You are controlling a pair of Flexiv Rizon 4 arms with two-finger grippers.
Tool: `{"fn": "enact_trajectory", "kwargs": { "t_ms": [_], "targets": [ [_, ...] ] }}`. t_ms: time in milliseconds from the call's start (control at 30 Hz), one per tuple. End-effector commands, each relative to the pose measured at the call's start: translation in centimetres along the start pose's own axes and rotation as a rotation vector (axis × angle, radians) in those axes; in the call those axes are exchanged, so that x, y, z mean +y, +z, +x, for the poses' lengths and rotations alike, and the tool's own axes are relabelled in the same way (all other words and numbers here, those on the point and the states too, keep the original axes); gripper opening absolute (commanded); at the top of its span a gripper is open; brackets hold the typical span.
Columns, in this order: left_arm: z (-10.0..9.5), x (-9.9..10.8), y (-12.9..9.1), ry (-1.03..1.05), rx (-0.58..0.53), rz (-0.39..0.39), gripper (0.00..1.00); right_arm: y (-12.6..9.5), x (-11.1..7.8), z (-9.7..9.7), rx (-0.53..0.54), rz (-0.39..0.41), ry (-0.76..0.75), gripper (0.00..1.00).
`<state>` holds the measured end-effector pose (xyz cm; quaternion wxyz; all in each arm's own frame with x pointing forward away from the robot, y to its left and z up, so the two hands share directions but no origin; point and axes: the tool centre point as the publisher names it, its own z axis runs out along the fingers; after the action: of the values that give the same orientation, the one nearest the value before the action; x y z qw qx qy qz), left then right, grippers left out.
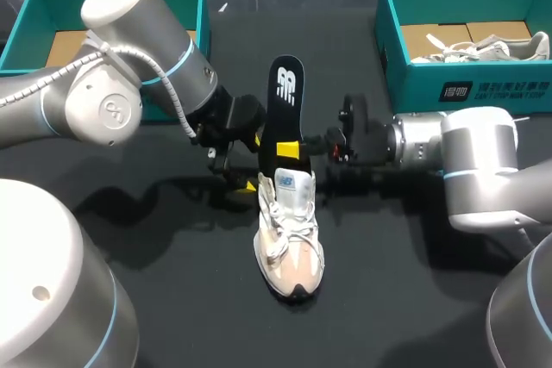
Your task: Take the shoe out of the shoebox, open the shoe tongue, remove and reinsert the insole, then place the shoe into the shoebox
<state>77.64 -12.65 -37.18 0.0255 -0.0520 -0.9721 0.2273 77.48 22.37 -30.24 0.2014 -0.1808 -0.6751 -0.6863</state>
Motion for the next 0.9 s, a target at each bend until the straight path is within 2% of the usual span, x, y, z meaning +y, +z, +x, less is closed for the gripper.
{"fn": "enact_trajectory", "kwargs": {
  "t_ms": [33,333,400,467,900],
  "targets": [
    [-0.1,0.0,0.0,0.001,0.001,-0.003,1.0,0.0,0.7,-0.1,0.002,0.018,-0.004,0.18],
    [-0.1,0.0,0.0,0.001,0.001,-0.003,1.0,0.0,2.0,-0.4,0.004,0.044,-0.023,0.17],
    [-0.1,0.0,0.0,0.001,0.001,-0.003,1.0,0.0,2.1,-0.5,0.005,0.048,-0.024,0.11],
    [-0.1,0.0,0.0,0.001,0.001,-0.003,1.0,0.0,2.2,-0.6,0.004,0.052,-0.021,0.0],
    [-0.1,0.0,0.0,0.001,0.001,-0.003,1.0,0.0,-1.4,-0.1,-0.01,0.029,0.053,0.0]
  ]
}}
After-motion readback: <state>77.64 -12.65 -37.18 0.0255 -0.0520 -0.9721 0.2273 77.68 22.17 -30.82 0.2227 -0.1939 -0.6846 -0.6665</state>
